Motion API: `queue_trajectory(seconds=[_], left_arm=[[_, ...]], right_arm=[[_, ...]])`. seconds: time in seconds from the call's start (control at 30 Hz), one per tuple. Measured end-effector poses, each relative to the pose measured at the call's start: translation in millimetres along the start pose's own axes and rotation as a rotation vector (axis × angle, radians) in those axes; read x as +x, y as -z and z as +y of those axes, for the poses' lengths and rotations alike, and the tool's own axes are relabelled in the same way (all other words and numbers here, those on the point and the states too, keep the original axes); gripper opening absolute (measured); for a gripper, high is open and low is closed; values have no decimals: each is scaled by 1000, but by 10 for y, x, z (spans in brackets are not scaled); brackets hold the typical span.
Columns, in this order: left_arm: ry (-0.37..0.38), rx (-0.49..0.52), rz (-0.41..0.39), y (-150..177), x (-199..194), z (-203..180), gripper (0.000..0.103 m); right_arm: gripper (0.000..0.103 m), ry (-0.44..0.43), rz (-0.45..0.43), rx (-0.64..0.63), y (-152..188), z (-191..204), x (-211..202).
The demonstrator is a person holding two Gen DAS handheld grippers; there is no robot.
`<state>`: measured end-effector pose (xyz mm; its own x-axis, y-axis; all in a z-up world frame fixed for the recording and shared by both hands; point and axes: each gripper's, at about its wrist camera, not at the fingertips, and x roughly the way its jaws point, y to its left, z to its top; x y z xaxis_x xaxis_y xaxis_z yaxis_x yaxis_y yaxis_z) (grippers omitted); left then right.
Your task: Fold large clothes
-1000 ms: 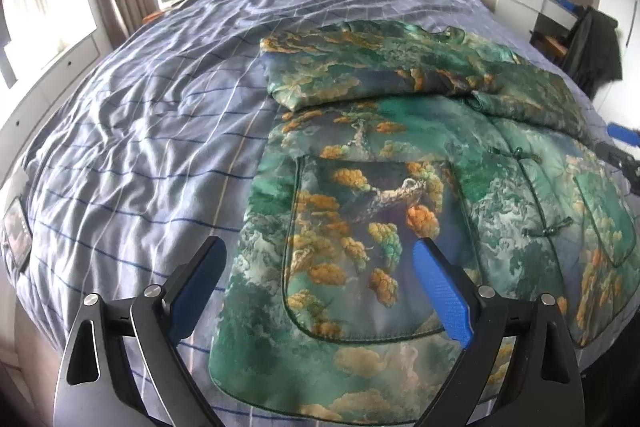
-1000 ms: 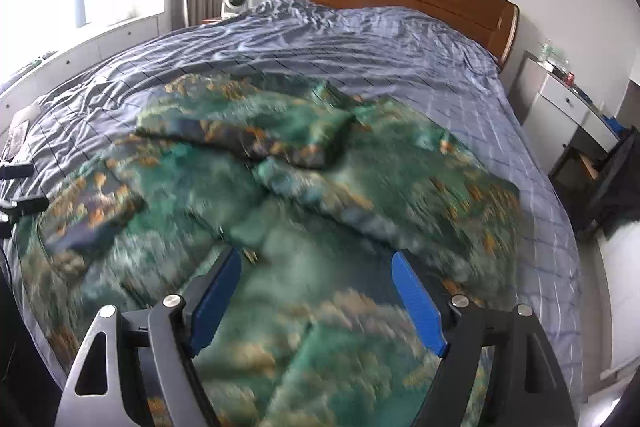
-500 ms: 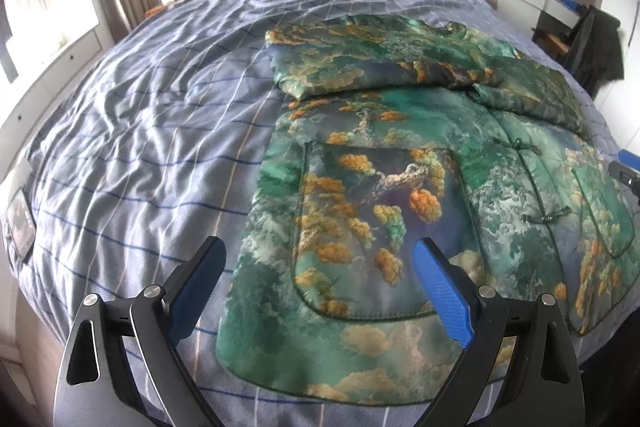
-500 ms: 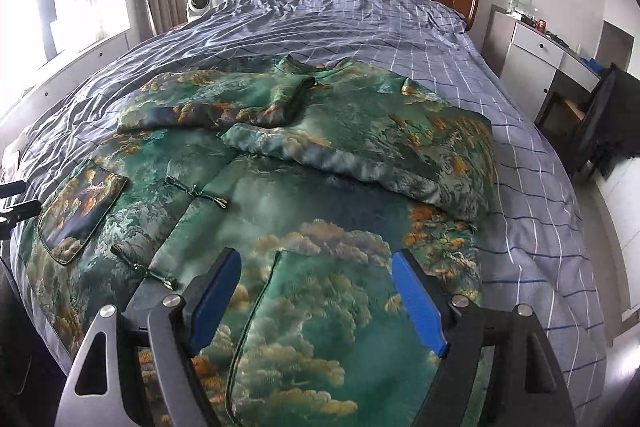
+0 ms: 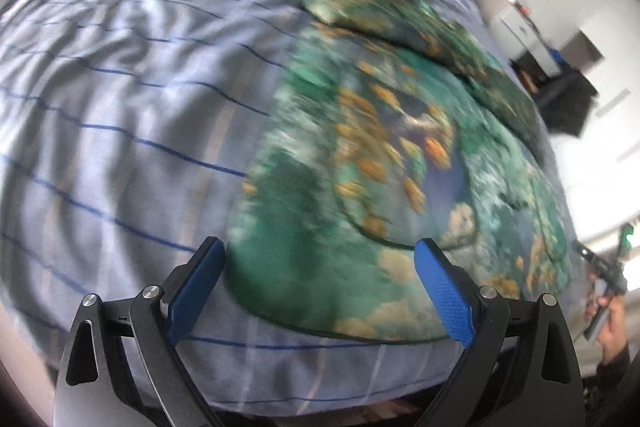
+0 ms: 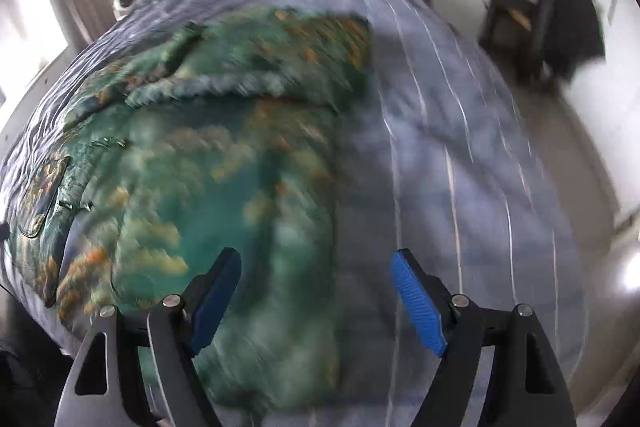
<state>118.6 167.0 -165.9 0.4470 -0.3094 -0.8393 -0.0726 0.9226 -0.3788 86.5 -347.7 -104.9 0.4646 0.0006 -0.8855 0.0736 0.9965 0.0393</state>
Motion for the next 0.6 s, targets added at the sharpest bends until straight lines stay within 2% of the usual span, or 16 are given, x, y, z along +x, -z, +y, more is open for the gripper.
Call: queue_trajectory(seconds=[0.13,0.27,0.33,0.4,0.47,0.5,0.53,0.57,0.6], left_arm=[[-60,59,25,-16,202,-48,98],[-74,78,55,-17,300,-57,99],[-89,106,68,10,312,-117,99],[-105,134,75,45,318,-173,99],[-104,142,81,52,328,-192,99],[-100,139,84,51,333,-192,97],[-96,135,89,49,332,-197,93],[-98,133,94,50,331,-194,83],[-100,136,99,74,319,-207,70]], right_arm=[[80,-117,74,71,203,-158,74],[80,-139,98,62,301,-147,216],[80,-195,126,84,340,-129,291],[80,-303,155,83,378,-50,336],[79,-316,161,37,390,59,320],[75,-303,168,8,387,116,312],[58,-296,174,-5,378,144,304],[41,-286,175,-5,357,157,277],[34,-287,172,6,334,147,243]])
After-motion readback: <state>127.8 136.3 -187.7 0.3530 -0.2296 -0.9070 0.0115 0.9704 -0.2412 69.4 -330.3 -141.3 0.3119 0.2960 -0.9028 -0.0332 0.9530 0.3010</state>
